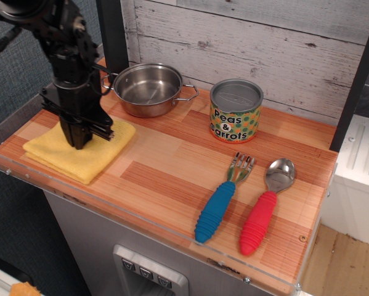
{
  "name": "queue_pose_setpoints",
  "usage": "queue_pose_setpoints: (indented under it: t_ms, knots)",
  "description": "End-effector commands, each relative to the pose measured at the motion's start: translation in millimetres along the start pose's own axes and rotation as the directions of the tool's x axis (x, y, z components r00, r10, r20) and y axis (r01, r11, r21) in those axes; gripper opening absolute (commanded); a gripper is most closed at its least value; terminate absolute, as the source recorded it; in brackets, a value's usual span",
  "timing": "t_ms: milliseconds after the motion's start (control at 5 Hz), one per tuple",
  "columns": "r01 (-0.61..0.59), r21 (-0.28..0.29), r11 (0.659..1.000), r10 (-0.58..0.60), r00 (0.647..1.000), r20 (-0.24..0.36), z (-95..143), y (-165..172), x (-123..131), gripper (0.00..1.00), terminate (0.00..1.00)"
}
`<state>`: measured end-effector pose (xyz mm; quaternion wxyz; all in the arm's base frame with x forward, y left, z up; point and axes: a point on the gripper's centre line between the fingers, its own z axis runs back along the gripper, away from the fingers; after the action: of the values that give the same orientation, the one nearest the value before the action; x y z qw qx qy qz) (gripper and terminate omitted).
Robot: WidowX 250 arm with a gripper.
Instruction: Slide the yellow rag next to the blue fork.
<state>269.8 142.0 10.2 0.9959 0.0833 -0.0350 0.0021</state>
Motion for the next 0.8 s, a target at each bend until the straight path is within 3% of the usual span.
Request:
queue_pose_setpoints:
  t_ms: [0, 600]
  knots:
    - [0.026, -0.015, 1.0, -0.026, 1.0, -0.005, 16, -30, 3, 0.0, 0.0]
    - [-0.005, -0.048, 0.999, 0.007, 1.0, 0.027, 23, -83, 10, 0.0, 0.0]
